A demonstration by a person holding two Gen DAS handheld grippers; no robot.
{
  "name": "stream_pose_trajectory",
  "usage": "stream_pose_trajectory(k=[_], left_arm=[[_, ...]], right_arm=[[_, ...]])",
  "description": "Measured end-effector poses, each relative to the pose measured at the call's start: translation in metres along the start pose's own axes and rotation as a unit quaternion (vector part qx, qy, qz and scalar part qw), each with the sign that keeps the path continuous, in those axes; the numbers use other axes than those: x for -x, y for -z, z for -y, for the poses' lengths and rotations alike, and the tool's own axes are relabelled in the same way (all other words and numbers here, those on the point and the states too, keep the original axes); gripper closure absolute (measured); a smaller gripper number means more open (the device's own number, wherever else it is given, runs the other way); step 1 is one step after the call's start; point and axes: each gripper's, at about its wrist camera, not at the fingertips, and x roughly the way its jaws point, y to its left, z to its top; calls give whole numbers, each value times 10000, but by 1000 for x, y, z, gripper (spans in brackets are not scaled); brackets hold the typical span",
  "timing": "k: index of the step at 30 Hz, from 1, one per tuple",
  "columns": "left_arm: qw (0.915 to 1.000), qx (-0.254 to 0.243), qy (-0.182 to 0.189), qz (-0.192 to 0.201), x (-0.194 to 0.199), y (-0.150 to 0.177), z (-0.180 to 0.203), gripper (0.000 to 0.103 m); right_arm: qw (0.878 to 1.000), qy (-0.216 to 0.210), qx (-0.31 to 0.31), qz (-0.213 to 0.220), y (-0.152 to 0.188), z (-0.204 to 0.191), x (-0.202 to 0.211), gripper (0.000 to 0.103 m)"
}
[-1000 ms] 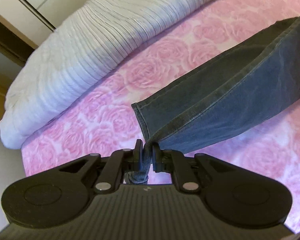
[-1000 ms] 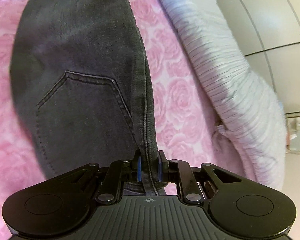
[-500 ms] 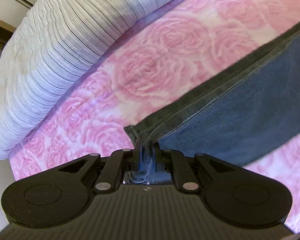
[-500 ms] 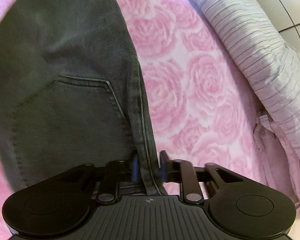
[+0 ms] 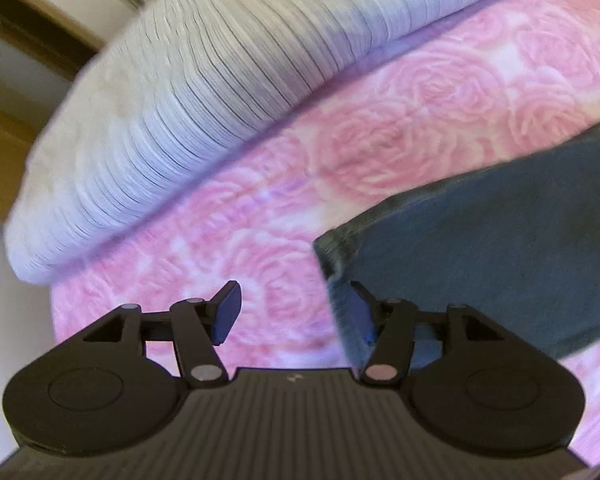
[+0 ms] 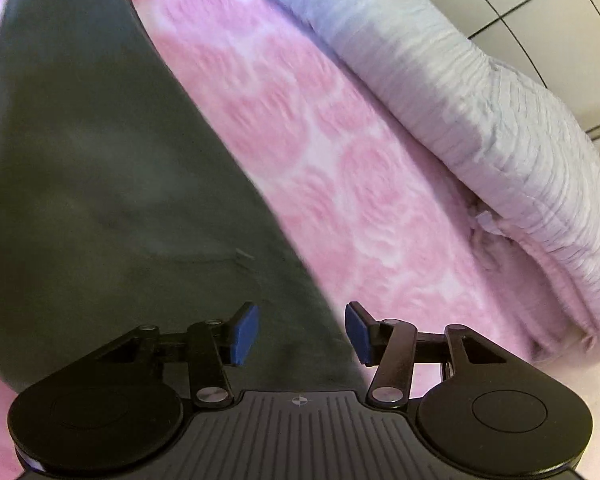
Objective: Fold clothes
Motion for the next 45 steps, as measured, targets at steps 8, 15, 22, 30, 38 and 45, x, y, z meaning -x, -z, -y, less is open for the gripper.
stream_pose_trajectory(k=[8,15,22,30,38,45], left_arm=[[9776,-2009,-57,625,5,47,72,49],[9726,-2183,-215,767,-37,30,69,45],[9585,-2686,-533,789,-47,25,75,76],[9697,-2344,-199,666,-4,51,58,95],[9529,-2820,-525,981,-23,62,87,39],[9598,-2644,-364,871,-26,47,80,103]], right_arm=[[9958,-725,156,531,-44,-100,37,52],[9954,-756,294,514,-64,-137,34,52],[9964,-700,237,407,-61,-153,47,52],[9960,-765,193,422,-62,-164,57,52],[9951,-840,317,408,-69,-178,49,52],[9956,-811,427,219,-63,-178,41,52]])
